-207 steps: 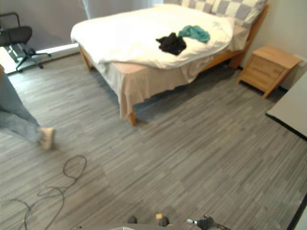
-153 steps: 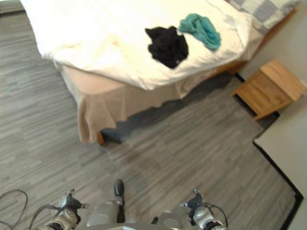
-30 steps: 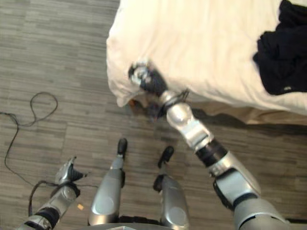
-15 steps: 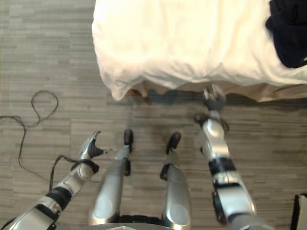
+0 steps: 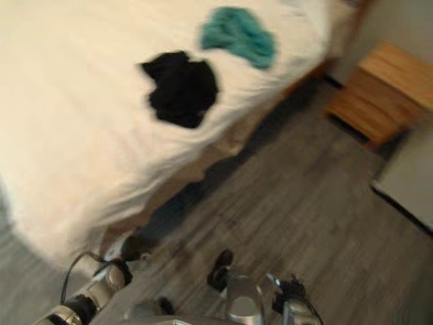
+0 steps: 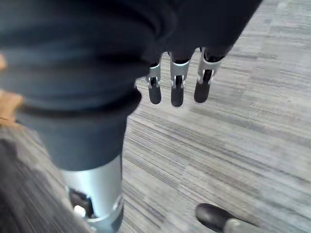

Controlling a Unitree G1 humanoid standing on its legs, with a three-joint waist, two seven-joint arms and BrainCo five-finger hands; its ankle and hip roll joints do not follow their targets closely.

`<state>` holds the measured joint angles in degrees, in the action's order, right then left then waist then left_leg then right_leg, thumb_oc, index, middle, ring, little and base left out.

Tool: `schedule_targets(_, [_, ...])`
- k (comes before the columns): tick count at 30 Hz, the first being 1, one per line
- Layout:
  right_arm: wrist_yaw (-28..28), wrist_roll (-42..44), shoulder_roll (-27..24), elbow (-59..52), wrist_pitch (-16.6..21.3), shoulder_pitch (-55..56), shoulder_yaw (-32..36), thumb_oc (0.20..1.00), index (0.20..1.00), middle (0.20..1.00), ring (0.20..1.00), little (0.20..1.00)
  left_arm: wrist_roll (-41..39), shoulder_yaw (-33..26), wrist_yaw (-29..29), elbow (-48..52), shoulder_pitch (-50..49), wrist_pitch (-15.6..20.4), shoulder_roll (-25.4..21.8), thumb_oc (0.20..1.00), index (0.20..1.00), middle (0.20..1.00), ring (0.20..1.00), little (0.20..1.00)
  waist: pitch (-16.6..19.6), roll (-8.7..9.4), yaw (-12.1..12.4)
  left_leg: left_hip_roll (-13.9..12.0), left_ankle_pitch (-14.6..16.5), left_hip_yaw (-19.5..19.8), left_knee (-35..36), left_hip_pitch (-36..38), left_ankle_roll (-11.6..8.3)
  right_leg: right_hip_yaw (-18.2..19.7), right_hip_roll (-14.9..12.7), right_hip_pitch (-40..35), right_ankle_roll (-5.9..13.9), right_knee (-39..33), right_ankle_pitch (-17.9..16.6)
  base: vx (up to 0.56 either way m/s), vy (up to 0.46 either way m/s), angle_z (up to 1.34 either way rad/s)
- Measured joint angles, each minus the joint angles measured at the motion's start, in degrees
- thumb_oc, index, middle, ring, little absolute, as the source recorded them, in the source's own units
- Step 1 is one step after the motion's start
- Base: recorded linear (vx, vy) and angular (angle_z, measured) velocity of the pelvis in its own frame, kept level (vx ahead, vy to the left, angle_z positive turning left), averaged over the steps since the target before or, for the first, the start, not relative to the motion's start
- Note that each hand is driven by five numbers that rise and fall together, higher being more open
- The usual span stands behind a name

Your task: Tidy up the quilt and then pick up the clothes from the bed and put them into the laundry hamper.

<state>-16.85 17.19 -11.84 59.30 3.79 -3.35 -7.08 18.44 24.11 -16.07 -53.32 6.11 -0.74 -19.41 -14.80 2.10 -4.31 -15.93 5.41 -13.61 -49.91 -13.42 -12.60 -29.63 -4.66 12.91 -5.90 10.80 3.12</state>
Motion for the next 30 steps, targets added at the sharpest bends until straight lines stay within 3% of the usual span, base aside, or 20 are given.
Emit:
schedule_targets(2, [-0.24, -3.17, -2.9, 0.54, 0.15, -2.28, -4.03, 1.0, 1.0, 1.0, 1.0, 1.0, -0.54, -0.84, -0.84, -2.46, 0.92, 0.65, 2.2, 1.0, 1.0, 1.0, 1.0, 1.0, -0.75, -0.88, -0.2, 5.12, 0.77, 11.08, -1.81, -8.2, 0.69, 6.36, 2.09, -0.37, 0.84, -2.59, -2.36, 0.17, 0.251, -2.16])
schedule_targets(4, [-0.82, -6.15, -3.29, 3.0, -1.09, -5.49, -6.91, 1.0, 1.0, 1.0, 1.0, 1.0, -2.95, -2.39, -2.6, -3.71, 0.99, 1.17, 3.41, 1.0, 1.0, 1.0, 1.0, 1.0, -1.33, -1.31, 1.85, 8.44, 1.2, 16.81, 4.92, -11.39, 1.3, 13.13, 4.95, -0.87, 1.08, -5.02, -3.78, 0.28, 0.34, -2.26])
schedule_targets(5, [-1.56, -7.9, -3.61, 3.2, -1.57, -7.59, -9.85, 1.0, 1.0, 1.0, 1.0, 1.0, -4.92, -4.64, -3.28, -6.6, 1.78, 1.33, 4.24, 1.0, 1.0, 1.0, 1.0, 1.0, -2.24, -0.41, 2.75, 11.41, 1.63, 20.82, 15.69, -11.03, 2.7, 17.45, 5.38, -2.24, 2.24, -8.28, -4.85, 0.27, 0.213, -1.77])
schedule_targets(6, [-1.53, -8.4, -3.16, 2.33, -1.49, -7.94, -10.19, 1.0, 1.0, 1.0, 1.0, 1.0, -5.05, -5.01, -3.48, -7.45, 2.39, 1.33, 4.34, 1.0, 1.0, 1.0, 1.0, 1.0, -2.84, 0.26, 3.67, 11.93, 0.96, 20.53, 20.72, -10.86, 3.32, 18.13, 5.29, -2.6, 1.34, -9.47, -6.0, 0.38, 0.334, -1.9])
schedule_targets(7, [-1.71, -10.17, -2.69, 2.5, -1.5, -9.18, -11.55, 1.0, 1.0, 1.0, 1.0, 1.0, -6.83, -5.45, -4.13, -7.96, 2.85, 1.52, 5.15, 1.0, 1.0, 1.0, 1.0, 1.0, -3.86, -0.7, 4.43, 13.1, -1.44, 22.83, 34.68, -9.83, 4.09, 20.88, 6.37, -5.35, 3.68, -13.7, -5.74, 0.23, 0.219, -1.4])
schedule_targets(9, [-1.64, -11.78, -3.01, 2.45, -1.39, -9.5, -12.26, 1.0, 1.0, 1.0, 1.0, 1.0, -8.63, -5.57, -4.61, -7.64, 3.2, 1.9, 6.17, 1.0, 1.0, 1.0, 1.0, 1.0, -5.58, -2.46, 6.35, 12.87, -7.18, 24.05, 44.91, -9.42, 4.37, 21.62, 7.04, -8.0, 3.53, -15.76, -6.76, 0.55, 0.335, -1.34])
schedule_targets(12, [-1.31, -12.86, -1.59, 1.97, -0.82, -7.53, -13.02, 1.0, 1.0, 1.0, 1.0, 1.0, -8.92, -6.1, -4.49, -11.62, 3.53, 1.81, 6.11, 1.0, 1.0, 1.0, 1.0, 1.0, -6.49, -1.71, 8.49, 14.11, -8.92, 22.43, 41.2, -9.08, 6.34, 25.02, 6.26, -11.34, 5.49, -15.06, -3.76, 0.44, 0.295, -1.04])
schedule_targets(13, [-1.26, -13.0, -1.1, 2.06, -0.85, -6.05, -13.17, 1.0, 1.0, 1.0, 1.0, 1.0, -8.86, -6.09, -4.37, -11.83, 2.89, 1.64, 5.77, 1.0, 1.0, 1.0, 1.0, 1.0, -6.41, -0.88, 8.97, 15.14, -10.32, 20.99, 39.99, -7.79, 8.33, 25.24, 4.73, -11.93, 4.99, -14.04, -1.97, 0.23, 0.23, -0.89])
schedule_targets(14, [-0.98, -14.85, -0.73, 2.56, -1.14, -5.4, -12.77, 1.0, 1.0, 1.0, 1.0, 1.0, -8.74, -6.06, -4.4, -11.74, 2.57, 1.34, 5.86, 1.0, 1.0, 1.0, 1.0, 1.0, -7.44, -0.41, 9.32, 15.31, -9.28, 19.49, 39.88, -5.39, 10.96, 22.6, 2.74, -7.19, 9.05, 2.68, 0.96, 0.33, 0.331, -0.63])
schedule_targets(16, [-0.76, -15.06, -0.52, 2.0, -1.48, -5.03, -10.73, 1.0, 1.0, 1.0, 1.0, 1.0, -8.63, -4.05, -4.44, -11.99, 2.22, 1.07, 5.66, 1.0, 1.0, 1.0, 1.0, 1.0, -7.85, 0.0, 8.84, 16.23, -9.58, 18.36, 41.9, -2.98, 11.15, 19.96, -1.34, 0.85, 10.88, 21.52, 2.14, 0.35, 0.321, -0.28])
schedule_targets(18, [-1.67, -15.38, -0.89, 1.02, -2.02, -6.32, -9.18, 1.0, 1.0, 1.0, 1.0, 1.0, -8.21, -0.19, -2.95, -11.58, 3.07, 0.58, 4.0, 1.0, 1.0, 1.0, 1.0, 1.0, -9.64, 0.34, 6.0, 17.53, -8.18, 19.21, 43.62, 1.24, 15.91, 18.76, -2.11, 8.04, 10.38, 33.93, 2.54, 0.43, 0.165, -0.04])
schedule_targets(20, [-1.67, -15.37, 0.15, 0.23, -1.71, -6.93, -8.73, 1.0, 1.0, 1.0, 1.0, 1.0, -7.72, 1.65, -2.1, -11.64, 3.14, 0.59, 3.39, 1.0, 1.0, 1.0, 1.0, 1.0, -9.56, 0.95, 5.82, 16.91, -6.69, 18.65, 47.44, 2.68, 14.13, 16.2, -0.87, 10.06, 10.4, 26.34, 2.47, 0.43, 0.033, 0.13])
schedule_targets(21, [-1.68, -15.33, 0.73, -0.09, -1.46, -6.94, -8.61, 1.0, 1.0, 1.0, 1.0, 1.0, -6.23, 1.69, -1.97, -11.02, 3.29, 0.78, 2.08, 1.0, 1.0, 1.0, 1.0, 1.0, -9.7, 2.84, 5.44, 17.68, -5.25, 17.56, 46.83, 2.33, 14.31, 13.45, -1.19, 10.8, 12.14, 15.96, 1.38, 0.89, -0.075, 0.42])
schedule_targets(22, [-1.66, -15.32, 1.72, 0.29, -1.61, -7.21, -7.88, 1.0, 1.0, 1.0, 1.0, 1.0, -6.2, 1.71, -1.55, -10.42, 2.97, 0.94, 1.62, 1.0, 1.0, 1.0, 1.0, 1.0, -10.19, 3.37, 5.86, 18.84, -7.31, 16.23, 46.66, 3.0, 16.68, 12.27, -1.92, 10.88, 12.55, 10.62, 0.95, 0.73, -0.085, 0.39])
schedule_targets(23, [-1.59, -15.2, 2.47, 0.42, -1.81, -7.67, -7.35, 1.0, 1.0, 1.0, 1.0, 1.0, -6.13, 1.68, -1.0, -10.44, 2.8, 0.91, 1.28, 1.0, 1.0, 1.0, 1.0, 1.0, -9.86, 4.47, 6.25, 19.72, -6.19, 16.16, 47.37, 3.64, 15.64, 11.58, -2.57, 11.47, 12.08, 6.64, 1.1, 0.97, -0.074, 0.55])
schedule_targets(24, [-1.64, -15.2, 3.28, 0.87, -1.82, -8.22, -6.69, 1.0, 1.0, 1.0, 1.0, 1.0, -5.89, 1.78, -0.56, -10.87, 2.79, 0.62, 1.27, 1.0, 1.0, 1.0, 1.0, 1.0, -9.76, 4.48, 5.17, 19.58, -5.2, 16.03, 48.11, 3.82, 15.19, 9.63, -1.88, 9.85, 12.56, -5.81, 0.49, 0.49, -0.012, 0.6])
schedule_targets(25, [-1.69, -15.27, 3.3, 0.97, -1.82, -8.33, -6.64, 1.0, 1.0, 1.0, 1.0, 1.0, -5.91, 1.74, -0.57, -10.76, 2.81, 0.66, 1.29, 1.0, 1.0, 1.0, 1.0, 1.0, -9.75, 4.84, 4.85, 19.85, -5.18, 16.19, 48.4, 4.23, 15.21, 9.55, -1.84, 10.08, 13.21, -9.2, -0.05, 0.65, 0.025, 0.79])
schedule_targets(28, [-1.62, -17.21, 3.58, 3.05, -2.38, -9.44, -6.08, 1.0, 1.0, 1.0, 1.0, 1.0, -6.05, 0.64, -0.61, -9.96, 1.64, 0.73, 1.65, 1.0, 1.0, 1.0, 1.0, 1.0, -9.89, 4.62, 5.78, 20.6, -3.31, 15.38, 46.28, 6.89, 16.79, 8.49, -3.17, 10.1, 10.84, -7.23, -0.8, 0.61, 0.064, 0.21])
schedule_targets(29, [-1.67, -17.51, 2.13, 2.45, -2.64, -8.53, -8.91, 1.0, 1.0, 1.0, 1.0, 1.0, -6.1, 0.73, -1.97, -3.28, -4.4, 0.23, 2.25, 1.0, 1.0, 1.0, 1.0, 1.0, -7.85, 1.5, 7.29, 18.18, 2.15, 14.45, 41.28, 9.15, 15.16, 10.72, -1.42, 10.48, 5.64, 13.47, 2.02, 0.4, -0.049, 0.2])
schedule_targets(30, [-1.64, -19.25, 1.42, 2.54, -2.25, -4.81, -8.76, 1.0, 1.0, 1.0, 1.0, 1.0, -6.02, 1.64, -2.6, -3.45, -7.43, 1.3, 1.82, 1.0, 1.0, 1.0, 1.0, 1.0, -1.89, 1.26, 5.96, 18.81, 5.48, 15.28, 35.12, 8.35, 11.73, 10.17, -0.62, 4.13, 6.43, 6.24, 1.44, 0.56, -0.062, 0.36])
